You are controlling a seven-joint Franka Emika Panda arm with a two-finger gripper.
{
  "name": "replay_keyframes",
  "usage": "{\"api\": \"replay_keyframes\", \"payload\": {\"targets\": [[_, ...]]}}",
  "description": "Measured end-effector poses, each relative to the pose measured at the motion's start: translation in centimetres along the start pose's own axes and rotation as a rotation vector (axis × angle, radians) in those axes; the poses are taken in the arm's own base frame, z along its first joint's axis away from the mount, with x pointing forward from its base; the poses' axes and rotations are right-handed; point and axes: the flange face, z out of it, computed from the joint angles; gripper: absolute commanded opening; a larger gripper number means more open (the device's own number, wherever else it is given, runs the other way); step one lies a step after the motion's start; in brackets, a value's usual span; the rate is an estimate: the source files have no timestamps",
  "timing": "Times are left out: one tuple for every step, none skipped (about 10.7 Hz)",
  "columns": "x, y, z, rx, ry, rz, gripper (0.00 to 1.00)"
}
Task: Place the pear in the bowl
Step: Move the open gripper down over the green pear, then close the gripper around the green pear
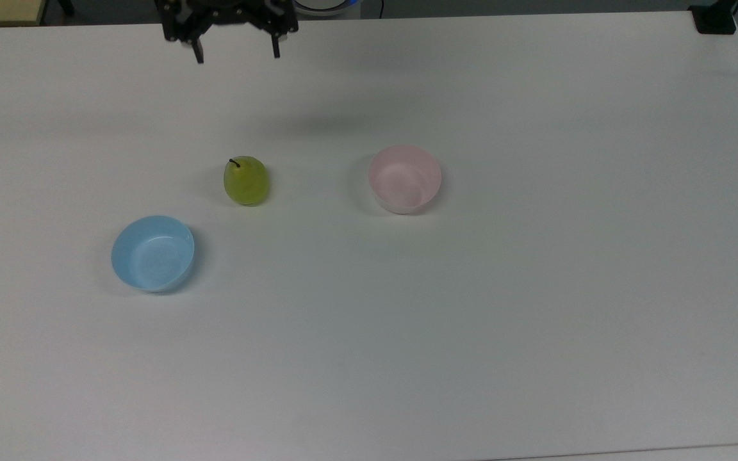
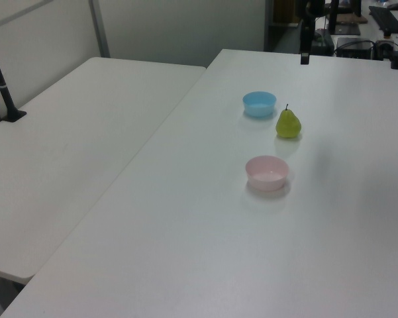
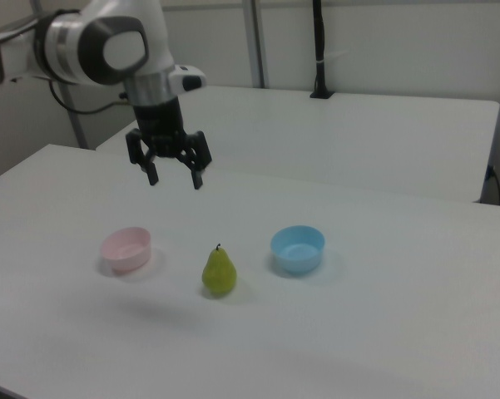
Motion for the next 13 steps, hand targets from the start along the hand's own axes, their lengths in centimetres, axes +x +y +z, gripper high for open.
{"api": "replay_keyframes", "payload": {"targets": [[0.6, 0.7, 2.0, 0.003, -0.004, -0.011, 1.0], [1.1, 0.8, 4.1, 0.006, -0.011, -0.016, 1.0], [1.6, 1.1, 6.7, 0.006, -0.006, -0.014, 1.0], [2.0, 1.7, 9.6, 0.009, -0.007, -0.007, 1.0], [2.5, 2.1, 12.3, 0.015, -0.023, -0.004, 1.0], [3.1, 2.5, 14.7, 0.02, -0.033, -0.002, 0.99], [3.7, 2.6, 16.7, 0.021, -0.041, -0.005, 0.97], [4.0, 2.7, 18.4, 0.019, -0.054, -0.011, 0.94], [4.3, 2.7, 20.0, 0.018, -0.067, -0.017, 0.88], [4.3, 2.7, 21.2, 0.017, -0.083, -0.025, 0.71], [4.4, 2.6, 22.3, 0.017, -0.093, -0.03, 0.44], [4.6, 2.6, 23.0, 0.016, -0.09, -0.034, 0.31], [4.7, 2.6, 23.1, 0.014, -0.088, -0.035, 0.31]]}}
